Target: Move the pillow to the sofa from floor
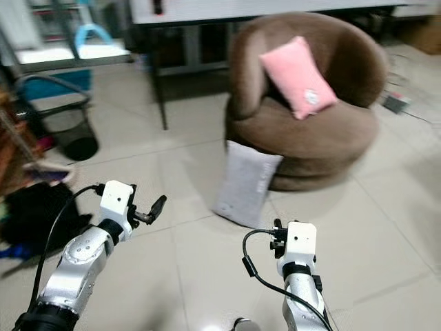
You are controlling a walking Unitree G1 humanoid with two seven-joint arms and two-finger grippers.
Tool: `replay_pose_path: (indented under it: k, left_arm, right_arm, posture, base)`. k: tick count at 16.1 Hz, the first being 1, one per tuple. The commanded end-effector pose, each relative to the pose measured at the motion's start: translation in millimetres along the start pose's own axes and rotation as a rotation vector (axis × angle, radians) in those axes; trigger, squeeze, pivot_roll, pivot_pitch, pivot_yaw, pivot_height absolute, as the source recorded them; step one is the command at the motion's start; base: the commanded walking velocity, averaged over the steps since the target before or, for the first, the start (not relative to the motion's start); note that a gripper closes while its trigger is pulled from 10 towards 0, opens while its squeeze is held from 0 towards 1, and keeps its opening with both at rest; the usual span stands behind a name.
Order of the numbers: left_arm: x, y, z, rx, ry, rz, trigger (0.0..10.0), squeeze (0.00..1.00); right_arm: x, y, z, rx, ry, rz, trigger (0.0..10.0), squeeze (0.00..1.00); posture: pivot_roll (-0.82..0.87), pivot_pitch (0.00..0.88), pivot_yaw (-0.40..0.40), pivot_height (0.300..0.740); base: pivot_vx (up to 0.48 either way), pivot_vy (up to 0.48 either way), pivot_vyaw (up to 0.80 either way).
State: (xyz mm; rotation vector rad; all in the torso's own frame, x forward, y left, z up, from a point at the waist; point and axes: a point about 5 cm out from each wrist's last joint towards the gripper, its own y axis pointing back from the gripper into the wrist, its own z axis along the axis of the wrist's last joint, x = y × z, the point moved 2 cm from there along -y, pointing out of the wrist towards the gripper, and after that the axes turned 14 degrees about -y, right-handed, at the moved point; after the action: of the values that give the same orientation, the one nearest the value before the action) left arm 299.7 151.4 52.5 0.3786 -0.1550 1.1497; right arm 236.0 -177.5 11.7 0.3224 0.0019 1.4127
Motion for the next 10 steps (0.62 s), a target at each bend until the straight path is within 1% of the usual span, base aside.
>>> replay_pose_path:
  k: [1,2,3,7,9,10]
  left_arm:
    - [0.5,-1.6,-1,0.029,-0.042,-0.021,10.0,0.0]
    - [-1.8,-2.1,-2,0.034,-0.029,-0.045,10.0,0.0]
    - [-3.4,-2.3,0,0.015,-0.025,-0.06,10.0,0.0]
    - [-10.3,-3.0,3,-0.013,-0.032,-0.124,10.0,0.0]
    - [-12.2,-2.1,2,-0.002,-0.043,-0.138,10.0,0.0]
    - [-11.9,-0.9,-2,0.023,-0.057,-0.13,10.0,0.0]
  right_arm:
    - [0.3,2.6,-3,0.0,-0.004,0.009,10.0,0.0]
    - [0.9,4.0,-4,0.001,-0.004,0.014,10.0,0.0]
    - [0.9,4.5,-5,0.002,-0.001,0.015,10.0,0.0]
    - [0.3,5.4,-7,0.007,0.001,0.02,10.0,0.0]
    - [0.7,6.4,-9,0.008,0.006,0.025,10.0,0.0]
    - [1.2,6.7,-10,0.014,0.024,0.028,10.0,0.0]
  posture:
    - [0.03,0.03,0.044,0.74]
    - [0.02,0.028,0.046,0.74]
    - [0.02,0.026,0.047,0.74]
    - [0.02,0.021,0.054,0.74]
    - [0.02,0.02,0.053,0.74]
    - [0.02,0.02,0.053,0.74]
  base:
    - [0.0,0.48,-0.76]
    - [0.0,0.48,-0.76]
    - [0.0,0.48,-0.76]
    - [0.0,0.48,-0.76]
    - [0.0,0.48,-0.75]
    - [0.0,0.0,-0.71]
